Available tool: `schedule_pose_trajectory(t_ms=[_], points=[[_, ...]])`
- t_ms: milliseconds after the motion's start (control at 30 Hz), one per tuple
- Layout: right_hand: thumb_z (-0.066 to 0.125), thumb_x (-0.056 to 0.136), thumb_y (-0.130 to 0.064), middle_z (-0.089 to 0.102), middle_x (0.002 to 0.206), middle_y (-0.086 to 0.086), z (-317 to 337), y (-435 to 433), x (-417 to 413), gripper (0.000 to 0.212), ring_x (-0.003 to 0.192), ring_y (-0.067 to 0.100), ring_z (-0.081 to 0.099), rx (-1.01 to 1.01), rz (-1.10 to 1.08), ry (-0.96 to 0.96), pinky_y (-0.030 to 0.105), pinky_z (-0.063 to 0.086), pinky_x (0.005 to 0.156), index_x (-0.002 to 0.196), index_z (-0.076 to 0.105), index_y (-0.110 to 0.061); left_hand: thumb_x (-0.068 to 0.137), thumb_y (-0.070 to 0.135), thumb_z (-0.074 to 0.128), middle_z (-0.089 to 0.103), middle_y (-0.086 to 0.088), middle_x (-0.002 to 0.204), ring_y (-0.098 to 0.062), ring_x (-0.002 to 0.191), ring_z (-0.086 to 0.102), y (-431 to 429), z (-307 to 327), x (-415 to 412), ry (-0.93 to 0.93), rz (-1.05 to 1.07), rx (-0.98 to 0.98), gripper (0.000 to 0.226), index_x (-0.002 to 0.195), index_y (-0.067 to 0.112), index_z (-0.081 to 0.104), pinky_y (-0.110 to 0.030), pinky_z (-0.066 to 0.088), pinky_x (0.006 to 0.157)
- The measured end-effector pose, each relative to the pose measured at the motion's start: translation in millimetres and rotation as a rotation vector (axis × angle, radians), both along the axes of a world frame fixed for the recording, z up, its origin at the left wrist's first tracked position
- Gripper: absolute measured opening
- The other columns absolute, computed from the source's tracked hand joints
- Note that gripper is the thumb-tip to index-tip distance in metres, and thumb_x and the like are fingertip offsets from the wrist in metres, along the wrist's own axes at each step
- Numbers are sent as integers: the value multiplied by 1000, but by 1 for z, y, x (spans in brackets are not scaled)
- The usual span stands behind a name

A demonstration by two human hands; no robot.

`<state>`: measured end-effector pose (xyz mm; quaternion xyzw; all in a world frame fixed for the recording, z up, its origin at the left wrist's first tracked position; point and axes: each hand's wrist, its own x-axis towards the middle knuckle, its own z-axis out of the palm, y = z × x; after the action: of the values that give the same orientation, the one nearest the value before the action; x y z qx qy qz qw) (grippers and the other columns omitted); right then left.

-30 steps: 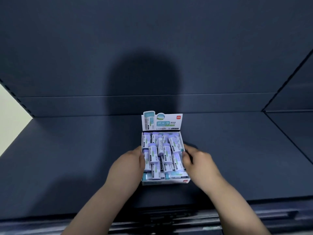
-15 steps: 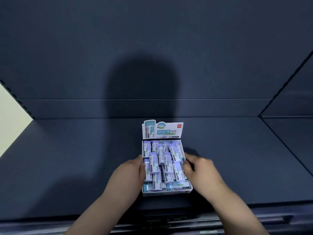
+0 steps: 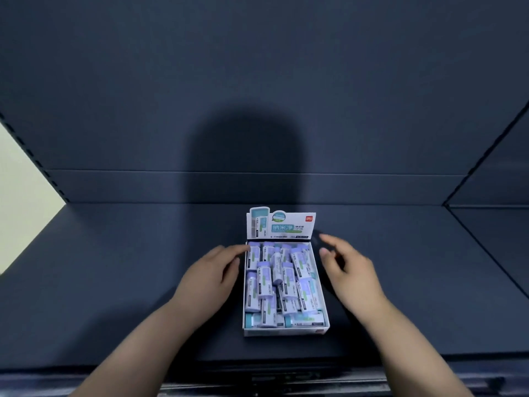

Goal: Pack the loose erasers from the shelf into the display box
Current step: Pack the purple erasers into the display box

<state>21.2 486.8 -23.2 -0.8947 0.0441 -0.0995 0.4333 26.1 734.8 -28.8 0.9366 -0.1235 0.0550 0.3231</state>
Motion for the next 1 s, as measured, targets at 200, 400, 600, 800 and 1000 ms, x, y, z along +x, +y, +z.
schedule_pose_trajectory(t_ms=[200,400,600,800,1000], points=[[54,93,-21,56,69,-7,-20,7,5,28,61,2,50,140,14,9,22,44,67,120,55,-26,95,30,38,52,14,96,-7,90,56,-3,-5,7,71,-84,-66,37,126,46,51,-31,45,86],[54,93,-20,52,62,-8,-23,6,8,23,56,0,49,163,10,-19,18,39,59,115,57,-26,98,28,41,44,17,93,-4,85,52,-4,4,12,125,-135,40,37,125,52,48,-20,43,81],[55,92,-17,53,62,-8,-19,8,6,21,57,1,48,231,53,-16,16,39,59,98,57,-37,96,29,42,44,12,94,-8,78,53,-13,11,8,58,-31,124,37,128,46,49,-25,46,76],[64,86,-22,53,88,-18,24,16,-4,28,77,3,53,71,285,-97,13,40,70,101,60,-45,95,45,39,43,13,98,-8,81,51,-19,38,-2,-4,-17,253,38,132,39,48,-27,37,78],[67,70,-60,26,114,-16,55,31,11,82,111,6,42,-507,524,234,25,41,95,140,31,-38,86,62,42,41,13,117,-8,102,51,-26,47,-18,152,-103,388,55,137,42,34,-29,38,92]])
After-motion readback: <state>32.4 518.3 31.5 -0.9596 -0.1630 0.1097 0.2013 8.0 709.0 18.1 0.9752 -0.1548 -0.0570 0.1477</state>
